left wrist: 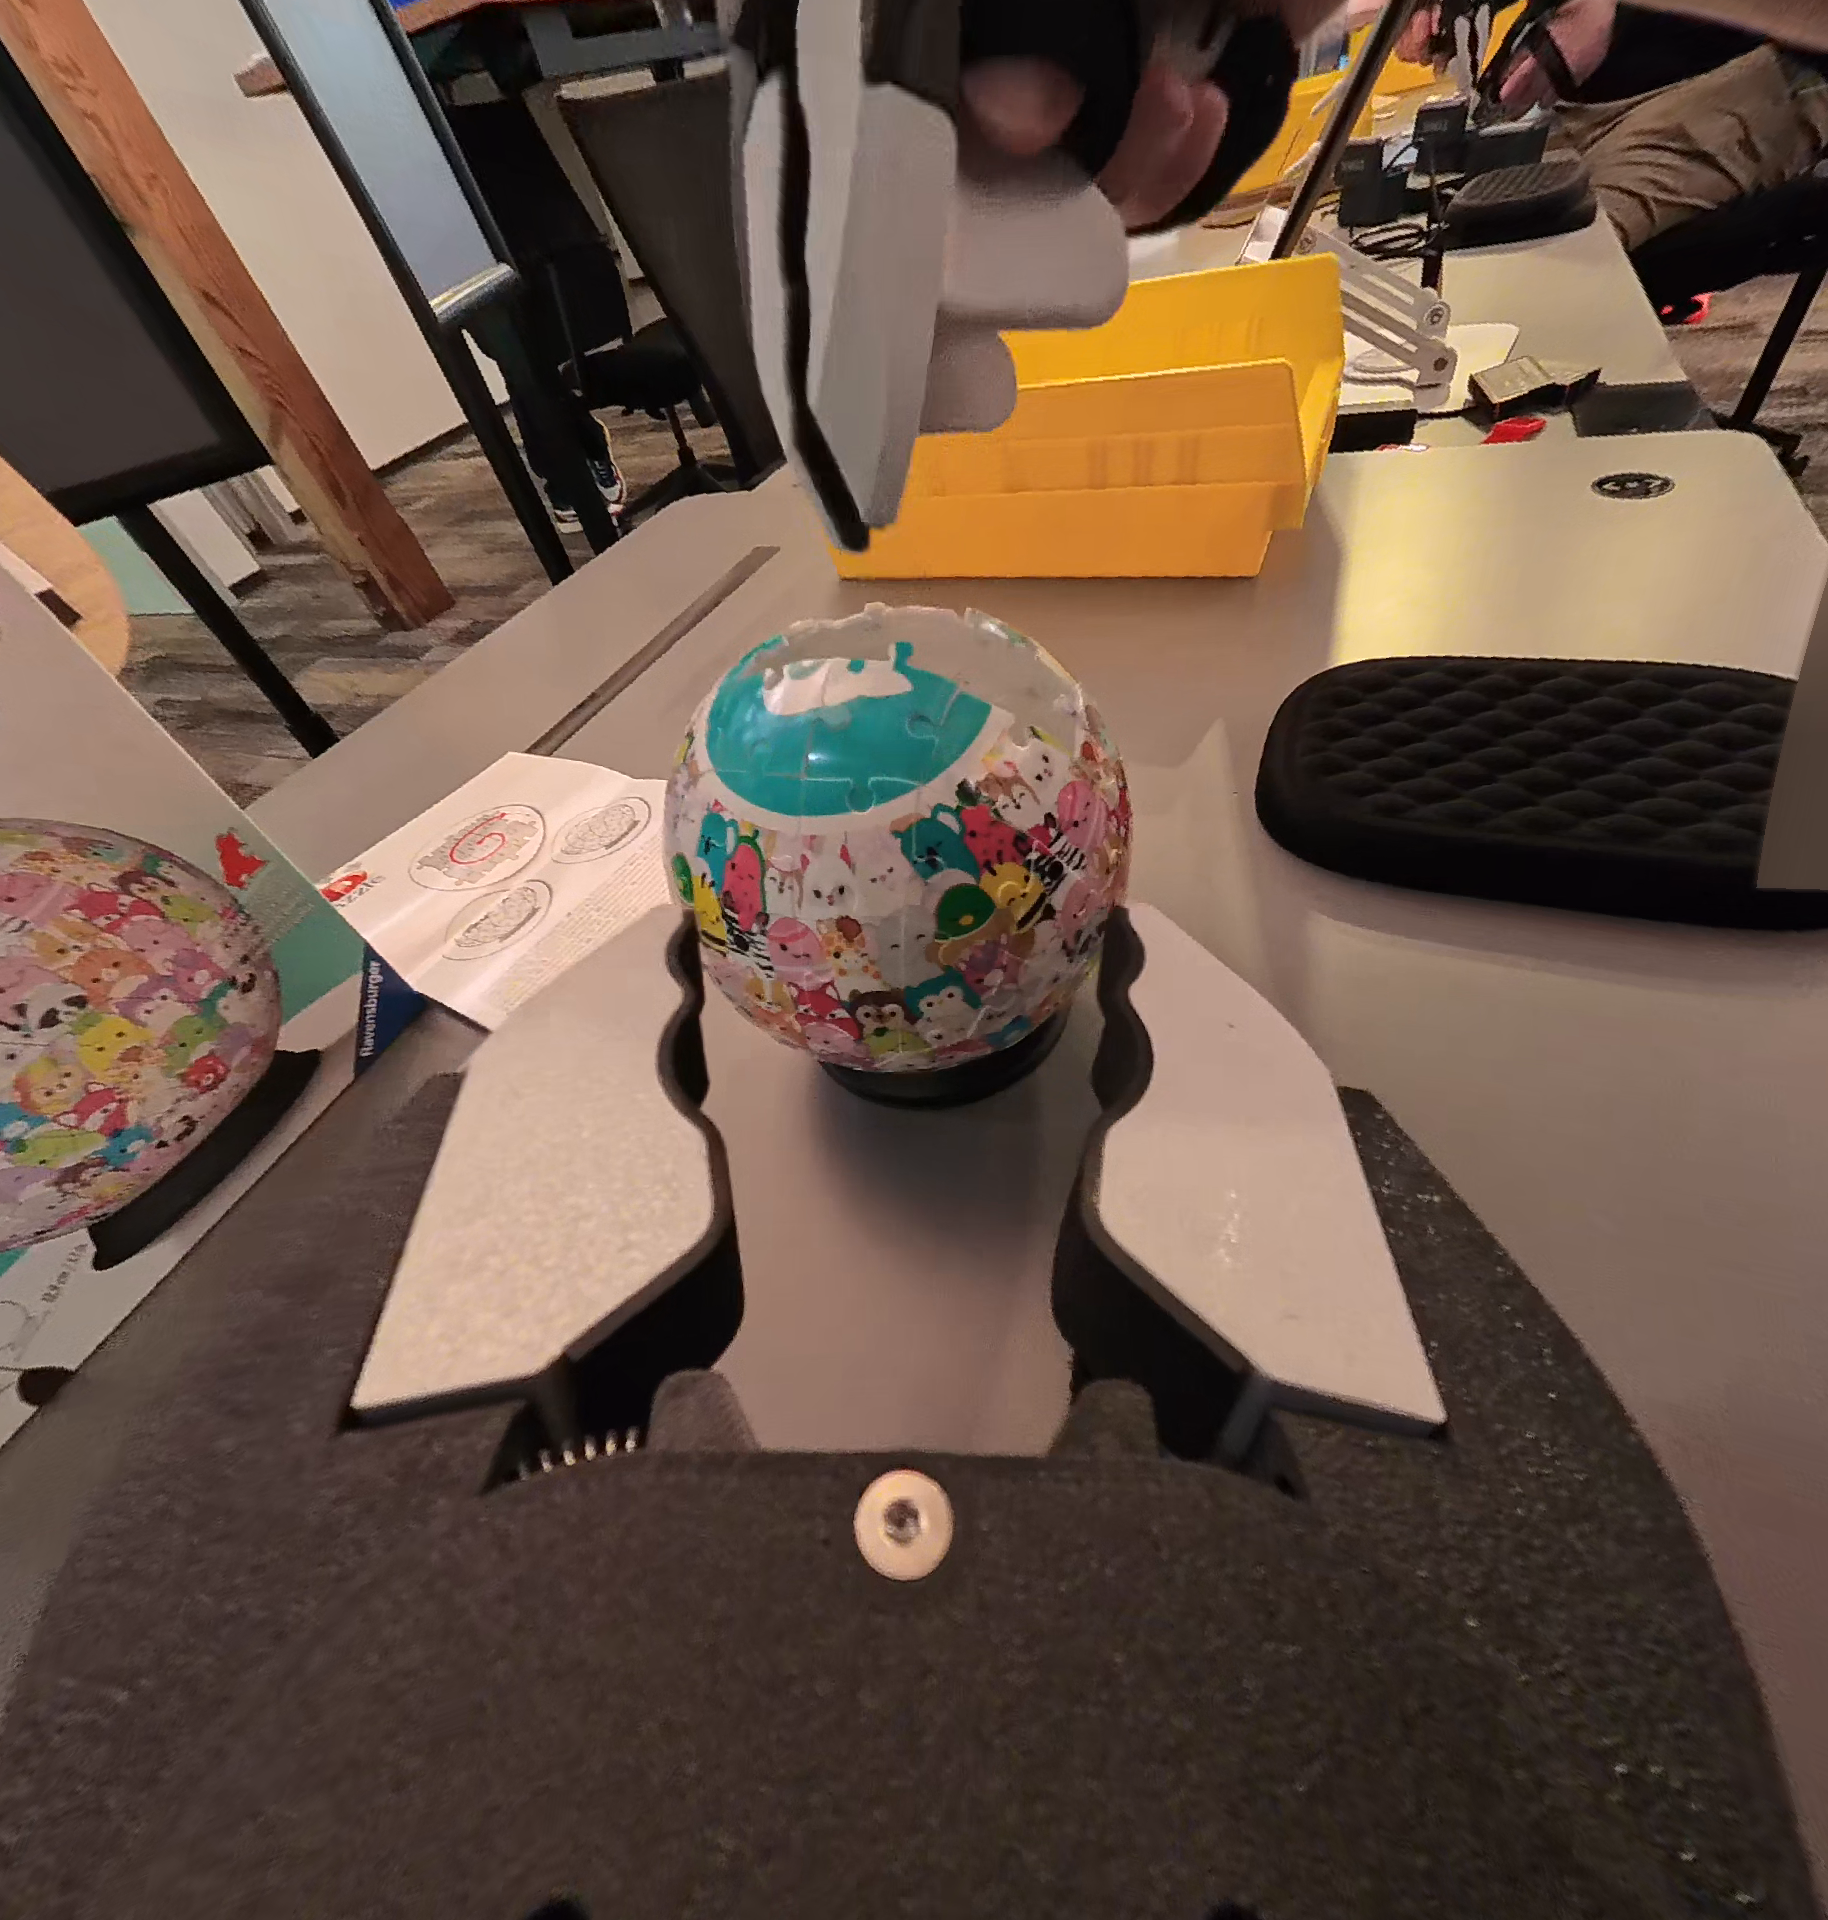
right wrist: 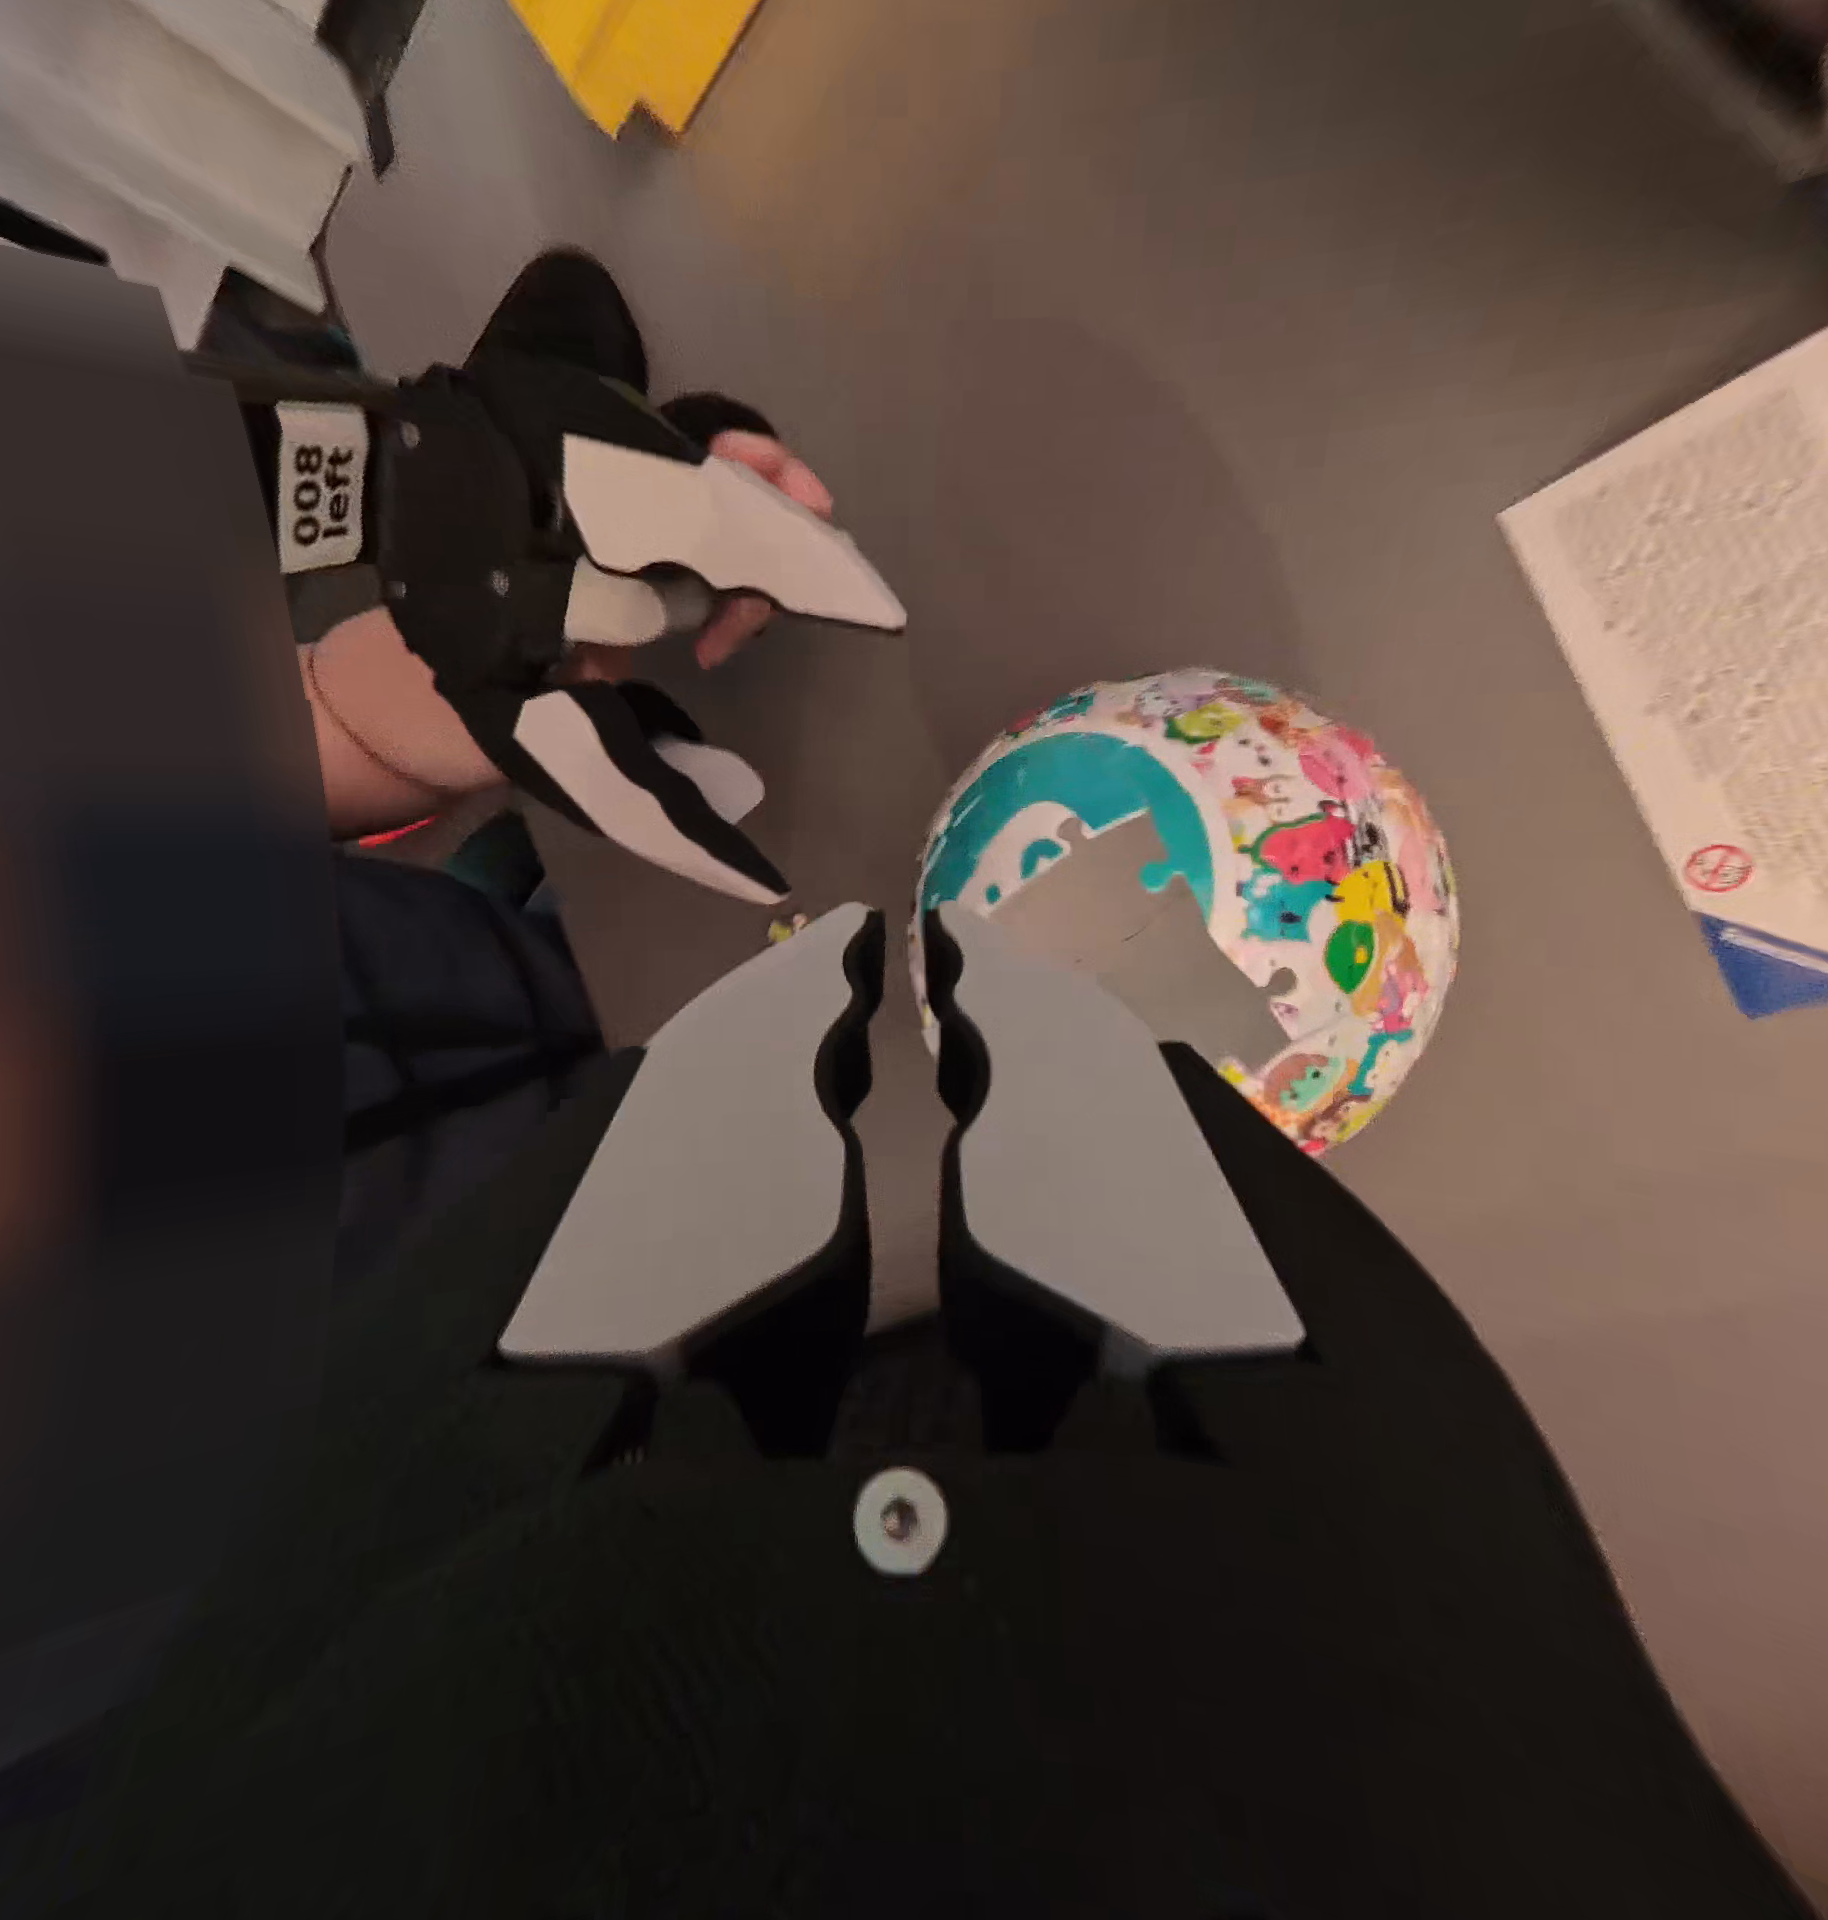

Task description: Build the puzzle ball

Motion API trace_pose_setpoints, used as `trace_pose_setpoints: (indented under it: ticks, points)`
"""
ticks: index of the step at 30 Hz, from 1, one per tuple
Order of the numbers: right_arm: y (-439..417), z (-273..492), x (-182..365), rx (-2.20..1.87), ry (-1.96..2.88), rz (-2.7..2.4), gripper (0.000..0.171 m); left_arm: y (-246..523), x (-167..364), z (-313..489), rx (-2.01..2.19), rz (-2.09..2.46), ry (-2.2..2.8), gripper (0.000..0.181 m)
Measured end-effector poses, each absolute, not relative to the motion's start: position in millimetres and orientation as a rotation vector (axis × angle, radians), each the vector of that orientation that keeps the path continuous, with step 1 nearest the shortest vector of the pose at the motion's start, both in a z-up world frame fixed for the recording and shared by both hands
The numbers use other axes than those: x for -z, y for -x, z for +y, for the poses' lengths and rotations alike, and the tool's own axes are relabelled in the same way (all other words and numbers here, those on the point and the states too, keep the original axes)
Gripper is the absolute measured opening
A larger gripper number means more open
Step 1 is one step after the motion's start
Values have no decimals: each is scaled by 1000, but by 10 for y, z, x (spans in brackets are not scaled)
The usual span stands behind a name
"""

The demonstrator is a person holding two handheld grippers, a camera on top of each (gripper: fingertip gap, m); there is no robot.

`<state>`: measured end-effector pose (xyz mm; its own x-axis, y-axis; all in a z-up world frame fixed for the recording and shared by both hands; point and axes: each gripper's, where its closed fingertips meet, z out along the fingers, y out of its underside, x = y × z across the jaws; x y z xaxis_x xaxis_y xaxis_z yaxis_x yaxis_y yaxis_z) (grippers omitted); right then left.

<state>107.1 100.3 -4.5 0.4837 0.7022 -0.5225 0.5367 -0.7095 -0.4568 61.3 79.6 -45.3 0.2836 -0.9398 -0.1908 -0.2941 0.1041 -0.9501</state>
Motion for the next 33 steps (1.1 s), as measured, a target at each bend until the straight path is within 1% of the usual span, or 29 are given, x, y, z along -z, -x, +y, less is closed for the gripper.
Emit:
trace_pose_setpoints:
  ticks: [2, 3, 5, 10, 28, 30, 32, 33]
  points:
    - [-1092, 1017, 78, -1017, 2488, -978, 6, -624, 471, 796, 709, 1238, 1424, 73]
    - [-1081, 1019, 79, -1033, 2471, -943, 1, -628, 470, 789, 710, 1241, 1422, 73]
    - [-1059, 971, 100, -1055, 2443, -964, 1, -623, 462, 789, 711, 1237, 1421, 73]
    - [-1106, 969, 267, -878, 2446, -1048, 1, -593, 440, 816, 716, 1221, 1425, 73]
    - [-1175, 1031, 288, -781, 2458, -1056, 1, -572, 419, 815, 704, 1222, 1420, 73]
    - [-1138, 1036, 229, -854, 2429, -1026, 6, -573, 433, 818, 705, 1222, 1424, 73]
    - [-1097, 1008, 183, -988, 2449, -956, 22, -579, 451, 816, 707, 1225, 1425, 73]
    - [-1057, 963, 150, -1071, 2439, -949, 23, -587, 457, 803, 713, 1231, 1421, 73]
